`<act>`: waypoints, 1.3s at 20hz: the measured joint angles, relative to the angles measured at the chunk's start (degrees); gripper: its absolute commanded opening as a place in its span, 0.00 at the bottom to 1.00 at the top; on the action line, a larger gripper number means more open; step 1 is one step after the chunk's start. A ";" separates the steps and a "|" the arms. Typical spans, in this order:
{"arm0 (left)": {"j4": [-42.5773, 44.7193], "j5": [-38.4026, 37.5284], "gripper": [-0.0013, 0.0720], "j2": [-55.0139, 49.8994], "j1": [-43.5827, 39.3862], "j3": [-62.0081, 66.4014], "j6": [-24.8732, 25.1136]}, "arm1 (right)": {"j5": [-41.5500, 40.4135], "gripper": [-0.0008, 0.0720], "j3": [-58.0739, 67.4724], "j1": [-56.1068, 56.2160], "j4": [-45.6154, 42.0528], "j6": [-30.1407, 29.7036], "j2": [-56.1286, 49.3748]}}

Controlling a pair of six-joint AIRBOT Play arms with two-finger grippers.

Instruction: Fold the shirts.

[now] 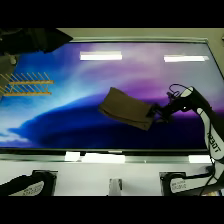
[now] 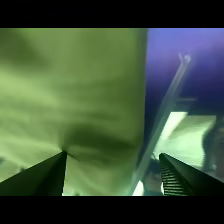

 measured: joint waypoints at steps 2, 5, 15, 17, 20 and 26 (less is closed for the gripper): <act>0.00 0.02 0.07 0.02 0.00 0.00 0.00 | -1.95 0.57 -0.85 1.03 3.21 0.00 -0.96; 0.02 0.07 0.07 0.02 0.00 0.00 0.00 | -7.21 0.05 -1.46 2.27 6.91 -0.11 -2.16; 0.04 0.09 0.07 0.02 0.00 0.00 0.00 | -3.23 0.05 19.26 -14.01 9.18 -1.33 -2.69; 0.04 0.09 0.07 0.00 0.00 0.00 0.00 | -0.22 0.05 25.33 -20.59 7.15 0.20 -2.51; 0.04 0.04 0.07 0.00 0.00 0.00 0.00 | 4.35 0.05 31.06 -30.60 2.73 2.08 -1.99; 0.04 0.00 0.07 0.00 0.00 0.00 0.00 | 16.63 0.05 32.48 -43.47 -12.09 3.15 -1.42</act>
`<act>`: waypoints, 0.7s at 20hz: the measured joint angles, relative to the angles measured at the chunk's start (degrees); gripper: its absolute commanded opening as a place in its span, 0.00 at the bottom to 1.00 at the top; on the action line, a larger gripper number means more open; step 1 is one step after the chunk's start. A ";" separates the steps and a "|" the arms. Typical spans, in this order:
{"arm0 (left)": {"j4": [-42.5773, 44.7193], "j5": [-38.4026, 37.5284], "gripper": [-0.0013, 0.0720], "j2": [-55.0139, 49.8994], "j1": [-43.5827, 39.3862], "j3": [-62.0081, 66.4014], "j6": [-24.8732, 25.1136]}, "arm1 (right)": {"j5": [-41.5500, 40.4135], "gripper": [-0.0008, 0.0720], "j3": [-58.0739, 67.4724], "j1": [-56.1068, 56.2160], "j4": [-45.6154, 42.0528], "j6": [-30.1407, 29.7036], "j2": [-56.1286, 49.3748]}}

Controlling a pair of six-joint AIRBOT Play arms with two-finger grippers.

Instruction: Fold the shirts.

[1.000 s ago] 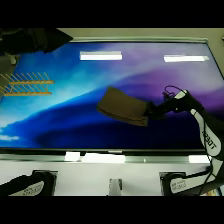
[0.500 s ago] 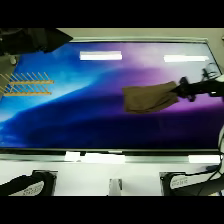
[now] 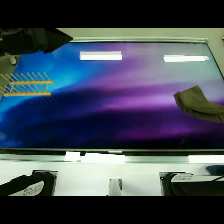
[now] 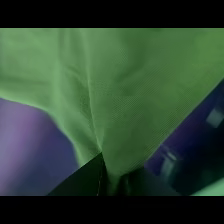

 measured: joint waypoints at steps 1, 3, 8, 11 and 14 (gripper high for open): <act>0.00 -0.02 0.07 0.02 0.00 0.02 0.00 | 1.14 0.05 -0.87 -1.05 -2.32 0.35 0.26; 0.00 -0.04 0.07 0.00 0.00 0.02 0.00 | 2.60 0.05 -3.91 -2.64 -6.73 1.38 1.05; -0.04 -0.07 0.07 0.02 0.00 0.00 0.00 | 1.36 0.05 -15.41 -3.80 -11.45 3.76 4.22; -0.04 -0.07 0.07 0.02 0.00 0.02 0.00 | -0.87 0.05 -22.08 -4.04 -12.79 4.90 7.06; -0.07 -0.04 0.07 0.02 0.00 0.02 0.00 | -3.30 0.05 -27.52 -4.07 -14.03 5.68 9.97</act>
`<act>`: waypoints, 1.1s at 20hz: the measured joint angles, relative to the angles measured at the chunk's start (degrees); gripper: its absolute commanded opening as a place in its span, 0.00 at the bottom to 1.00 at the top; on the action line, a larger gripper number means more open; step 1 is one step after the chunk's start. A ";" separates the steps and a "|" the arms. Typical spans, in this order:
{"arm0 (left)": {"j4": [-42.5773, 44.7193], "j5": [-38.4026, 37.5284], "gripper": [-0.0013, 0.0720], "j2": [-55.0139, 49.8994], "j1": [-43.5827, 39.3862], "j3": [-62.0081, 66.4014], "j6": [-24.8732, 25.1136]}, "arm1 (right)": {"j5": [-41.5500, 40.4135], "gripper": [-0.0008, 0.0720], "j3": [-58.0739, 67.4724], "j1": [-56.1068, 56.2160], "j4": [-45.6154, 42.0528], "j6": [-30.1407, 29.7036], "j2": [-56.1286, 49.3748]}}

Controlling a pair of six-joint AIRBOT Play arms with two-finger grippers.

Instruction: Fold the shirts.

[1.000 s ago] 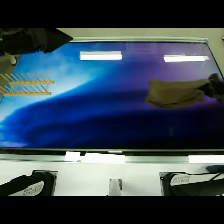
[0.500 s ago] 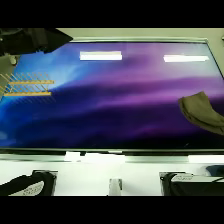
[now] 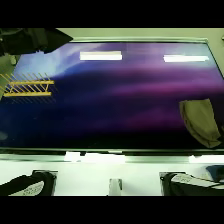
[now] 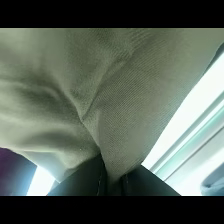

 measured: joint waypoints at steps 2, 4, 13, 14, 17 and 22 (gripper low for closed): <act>0.00 -0.02 0.07 0.00 0.00 -0.02 0.00 | -1.31 0.05 -3.50 0.00 -0.46 0.17 1.70; 0.00 -0.02 0.07 0.00 0.00 -0.02 0.00 | -2.19 0.05 -6.12 0.00 -1.14 0.26 3.10; -0.02 -0.02 0.07 0.00 0.00 -0.02 0.00 | -4.35 0.84 -12.52 -0.02 -7.56 -0.11 7.48; -0.02 -0.02 0.07 0.00 0.00 -0.02 0.00 | -4.57 0.83 -12.50 -0.02 -7.56 -0.94 7.61; -0.02 -0.02 0.07 -0.02 0.00 -0.02 0.00 | -4.39 0.83 -8.59 -0.02 -7.17 -4.11 8.31; 6.08 -0.20 0.06 -0.46 -0.17 0.00 -1.31 | -9.92 0.82 11.32 2.16 -0.39 -6.75 9.64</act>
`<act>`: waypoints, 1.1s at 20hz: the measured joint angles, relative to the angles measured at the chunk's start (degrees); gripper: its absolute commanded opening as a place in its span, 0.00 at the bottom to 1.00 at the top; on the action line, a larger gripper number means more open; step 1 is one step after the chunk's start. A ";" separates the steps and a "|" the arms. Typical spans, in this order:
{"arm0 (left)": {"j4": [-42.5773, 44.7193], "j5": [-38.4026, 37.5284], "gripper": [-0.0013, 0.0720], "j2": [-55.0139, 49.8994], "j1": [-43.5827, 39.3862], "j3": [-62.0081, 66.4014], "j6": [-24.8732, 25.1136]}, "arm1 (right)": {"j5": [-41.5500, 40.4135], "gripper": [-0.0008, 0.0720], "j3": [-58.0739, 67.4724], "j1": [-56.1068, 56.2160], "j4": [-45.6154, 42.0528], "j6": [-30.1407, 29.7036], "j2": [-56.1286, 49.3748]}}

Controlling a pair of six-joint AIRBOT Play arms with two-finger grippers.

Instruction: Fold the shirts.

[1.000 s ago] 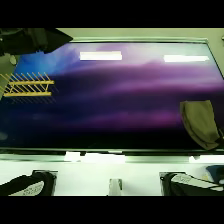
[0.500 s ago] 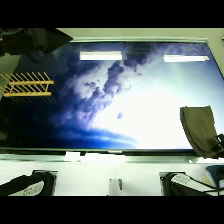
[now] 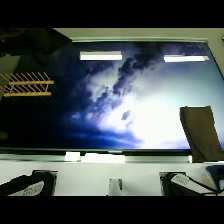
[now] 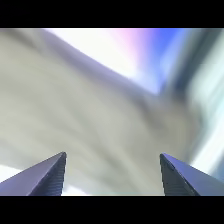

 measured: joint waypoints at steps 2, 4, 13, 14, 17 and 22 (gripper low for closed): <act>9.05 -0.31 0.06 -1.40 -0.68 0.00 -2.64 | -4.98 0.82 8.28 5.57 2.47 -1.84 0.15; 20.98 -1.95 0.07 -4.22 -2.19 0.02 -6.10 | -8.52 0.82 13.68 14.67 3.10 -3.26 0.17; 47.10 -20.85 0.74 -17.18 -5.55 -5.25 -14.91 | 9.31 0.92 19.26 46.25 1.09 4.17 -10.86; 47.93 -20.00 0.74 -16.85 -5.66 -6.14 -15.67 | 10.73 0.92 19.34 47.06 0.92 4.42 -11.43; 49.00 -18.56 0.74 -16.59 -5.68 -7.58 -16.76 | 13.22 0.92 19.52 48.57 0.81 4.85 -12.37; 49.59 -17.68 0.74 -17.07 -5.77 -8.28 -17.44 | 14.73 0.92 19.54 49.27 0.68 5.09 -12.81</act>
